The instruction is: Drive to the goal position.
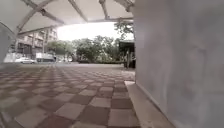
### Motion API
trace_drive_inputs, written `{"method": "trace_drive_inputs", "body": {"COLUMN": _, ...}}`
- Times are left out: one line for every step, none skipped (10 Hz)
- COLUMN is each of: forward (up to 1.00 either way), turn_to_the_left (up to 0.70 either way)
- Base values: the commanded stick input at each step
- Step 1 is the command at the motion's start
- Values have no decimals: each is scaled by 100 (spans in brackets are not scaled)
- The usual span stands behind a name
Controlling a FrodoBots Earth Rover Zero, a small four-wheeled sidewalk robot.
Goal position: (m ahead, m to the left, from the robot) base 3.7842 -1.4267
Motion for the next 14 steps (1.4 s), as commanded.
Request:
{"method": "trace_drive_inputs", "body": {"forward": 0, "turn_to_the_left": 0}}
{"method": "trace_drive_inputs", "body": {"forward": 0, "turn_to_the_left": 0}}
{"method": "trace_drive_inputs", "body": {"forward": 0, "turn_to_the_left": 0}}
{"method": "trace_drive_inputs", "body": {"forward": 0, "turn_to_the_left": 0}}
{"method": "trace_drive_inputs", "body": {"forward": 4, "turn_to_the_left": 0}}
{"method": "trace_drive_inputs", "body": {"forward": 22, "turn_to_the_left": 0}}
{"method": "trace_drive_inputs", "body": {"forward": 54, "turn_to_the_left": 0}}
{"method": "trace_drive_inputs", "body": {"forward": 64, "turn_to_the_left": 0}}
{"method": "trace_drive_inputs", "body": {"forward": 70, "turn_to_the_left": 0}}
{"method": "trace_drive_inputs", "body": {"forward": 70, "turn_to_the_left": 0}}
{"method": "trace_drive_inputs", "body": {"forward": 70, "turn_to_the_left": 0}}
{"method": "trace_drive_inputs", "body": {"forward": 70, "turn_to_the_left": 0}}
{"method": "trace_drive_inputs", "body": {"forward": 70, "turn_to_the_left": 0}}
{"method": "trace_drive_inputs", "body": {"forward": 70, "turn_to_the_left": 0}}
